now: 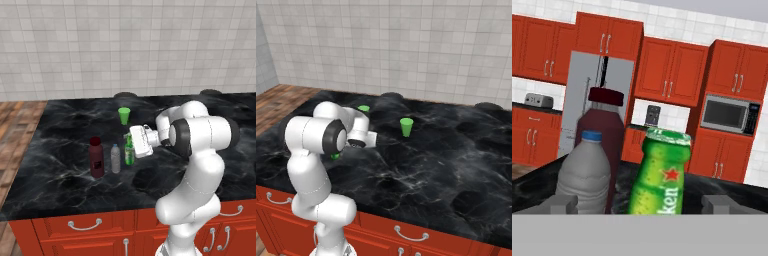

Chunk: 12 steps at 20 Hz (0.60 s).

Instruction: Place the drinks on the dining counter in a tight cluster.

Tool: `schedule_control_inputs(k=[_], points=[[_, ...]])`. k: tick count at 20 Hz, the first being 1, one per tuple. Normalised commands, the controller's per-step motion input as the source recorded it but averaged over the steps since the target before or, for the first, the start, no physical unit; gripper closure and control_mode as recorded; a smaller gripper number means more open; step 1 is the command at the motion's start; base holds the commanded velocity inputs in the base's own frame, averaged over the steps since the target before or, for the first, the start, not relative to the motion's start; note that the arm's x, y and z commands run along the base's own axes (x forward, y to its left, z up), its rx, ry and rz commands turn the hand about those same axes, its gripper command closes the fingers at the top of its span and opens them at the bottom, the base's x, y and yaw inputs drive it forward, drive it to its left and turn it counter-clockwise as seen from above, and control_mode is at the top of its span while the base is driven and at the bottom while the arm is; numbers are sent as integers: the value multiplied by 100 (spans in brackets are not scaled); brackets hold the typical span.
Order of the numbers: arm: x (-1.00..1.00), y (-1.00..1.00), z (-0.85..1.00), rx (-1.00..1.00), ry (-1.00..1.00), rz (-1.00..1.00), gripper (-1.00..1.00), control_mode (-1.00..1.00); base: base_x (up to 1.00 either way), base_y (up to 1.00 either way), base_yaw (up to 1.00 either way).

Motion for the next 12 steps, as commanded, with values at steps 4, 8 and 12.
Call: schedule_control_inputs(k=[4, 8, 12], points=[[-10, -13, 3, 0, 0, 0, -100, -100, 0, 0, 0], [-12, -18, 5, 0, 0, 0, -100, -100, 0, 0, 0], [-22, -13, 7, 0, 0, 0, -100, -100, 0, 0, 0]])
